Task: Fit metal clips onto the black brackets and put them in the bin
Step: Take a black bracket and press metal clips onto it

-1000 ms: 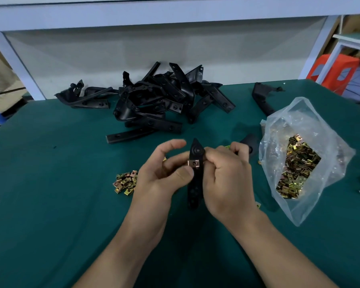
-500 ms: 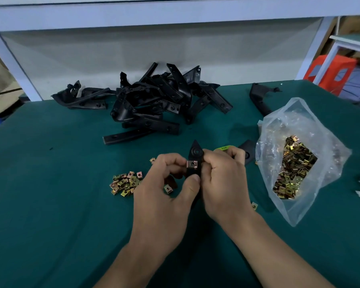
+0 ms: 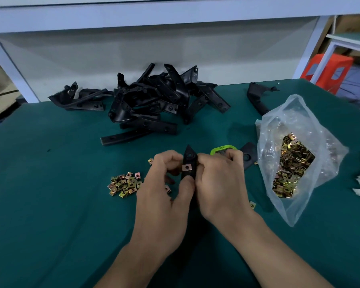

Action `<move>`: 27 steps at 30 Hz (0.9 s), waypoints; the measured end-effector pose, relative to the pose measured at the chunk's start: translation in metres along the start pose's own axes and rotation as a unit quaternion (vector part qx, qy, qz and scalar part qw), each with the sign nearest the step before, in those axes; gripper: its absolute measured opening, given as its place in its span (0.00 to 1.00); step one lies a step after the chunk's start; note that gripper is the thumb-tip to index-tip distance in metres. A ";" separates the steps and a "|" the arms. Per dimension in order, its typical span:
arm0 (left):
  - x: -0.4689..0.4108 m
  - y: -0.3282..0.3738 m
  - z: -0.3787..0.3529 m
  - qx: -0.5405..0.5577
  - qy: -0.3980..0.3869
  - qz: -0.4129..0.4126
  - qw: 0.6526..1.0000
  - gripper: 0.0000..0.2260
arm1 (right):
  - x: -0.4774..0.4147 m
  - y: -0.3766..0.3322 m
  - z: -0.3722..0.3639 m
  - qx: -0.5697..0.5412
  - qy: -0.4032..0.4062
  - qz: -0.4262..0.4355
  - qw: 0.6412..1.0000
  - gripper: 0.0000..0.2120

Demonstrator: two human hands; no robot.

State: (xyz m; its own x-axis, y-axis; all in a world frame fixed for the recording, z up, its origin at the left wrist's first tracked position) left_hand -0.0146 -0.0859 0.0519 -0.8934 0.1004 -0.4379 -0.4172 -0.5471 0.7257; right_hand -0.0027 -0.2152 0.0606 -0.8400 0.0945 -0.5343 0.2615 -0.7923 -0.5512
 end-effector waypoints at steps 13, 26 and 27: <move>-0.004 0.010 -0.001 -0.181 -0.009 -0.092 0.979 0.13 | 0.001 -0.006 -0.006 0.088 -0.023 0.026 0.995 0.13; -0.004 0.004 -0.009 -0.155 -0.046 -0.078 0.984 0.13 | 0.000 0.000 -0.005 0.095 -0.016 0.009 0.995 0.11; -0.002 0.001 -0.008 -0.135 -0.043 -0.050 0.989 0.13 | -0.003 0.003 -0.004 0.071 -0.004 -0.013 0.997 0.12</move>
State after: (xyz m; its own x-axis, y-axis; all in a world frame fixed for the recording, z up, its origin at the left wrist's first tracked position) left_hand -0.0118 -0.0934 0.0494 -0.8656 0.2298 -0.4449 -0.4552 -0.7311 0.5082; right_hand 0.0024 -0.2160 0.0580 -0.8498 0.1117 -0.5151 0.1698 -0.8672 -0.4681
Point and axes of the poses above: each hand's wrist, its own x-axis away from the middle knuckle, its own z-axis out of the back of the hand, y = z × x, the point moved 7 cm from there along -x, towards the middle knuckle, and after that the axes turned 11 degrees about -x, right-handed, at the moved point
